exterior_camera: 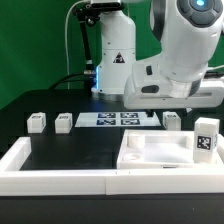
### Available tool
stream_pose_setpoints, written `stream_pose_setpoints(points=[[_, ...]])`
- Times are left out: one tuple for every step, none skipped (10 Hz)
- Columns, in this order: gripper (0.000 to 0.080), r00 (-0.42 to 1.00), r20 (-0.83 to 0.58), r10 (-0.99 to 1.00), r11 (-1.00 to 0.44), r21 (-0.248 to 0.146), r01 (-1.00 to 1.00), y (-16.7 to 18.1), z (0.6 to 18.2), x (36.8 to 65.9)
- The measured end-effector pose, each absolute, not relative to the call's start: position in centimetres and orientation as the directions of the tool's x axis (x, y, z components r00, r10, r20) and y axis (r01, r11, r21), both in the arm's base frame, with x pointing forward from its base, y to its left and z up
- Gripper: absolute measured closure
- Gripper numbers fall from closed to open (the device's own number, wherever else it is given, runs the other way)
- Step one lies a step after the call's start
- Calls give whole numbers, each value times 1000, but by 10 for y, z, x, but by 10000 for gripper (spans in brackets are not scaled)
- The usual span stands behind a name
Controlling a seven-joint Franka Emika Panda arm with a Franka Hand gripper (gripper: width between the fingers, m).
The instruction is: Assemble square table
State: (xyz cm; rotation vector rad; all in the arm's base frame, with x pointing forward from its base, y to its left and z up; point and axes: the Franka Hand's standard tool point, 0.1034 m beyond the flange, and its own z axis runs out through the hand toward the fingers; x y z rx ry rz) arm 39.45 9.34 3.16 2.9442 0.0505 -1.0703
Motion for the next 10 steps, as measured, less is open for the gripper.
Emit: stream_pose_setpoints(points=[[151, 765, -643, 25, -999, 0, 33, 98, 31, 393], [151, 764, -645, 30, -999, -2, 37, 101, 30, 391], [151, 766, -642, 32, -999, -1, 41, 101, 28, 388], [151, 764, -645, 32, -999, 0, 42, 100, 27, 387], [151, 754, -656, 29, -999, 1, 39, 99, 27, 386], [151, 744, -668, 26, -999, 1, 37, 98, 27, 384], [151, 705, -709, 21, -999, 3, 33, 96, 28, 381], [151, 675, -737, 18, -1000, 2, 29, 94, 26, 384], [151, 628, -778, 11, -1000, 8, 26, 94, 26, 380], [151, 601, -799, 8, -1000, 11, 28, 95, 24, 379]])
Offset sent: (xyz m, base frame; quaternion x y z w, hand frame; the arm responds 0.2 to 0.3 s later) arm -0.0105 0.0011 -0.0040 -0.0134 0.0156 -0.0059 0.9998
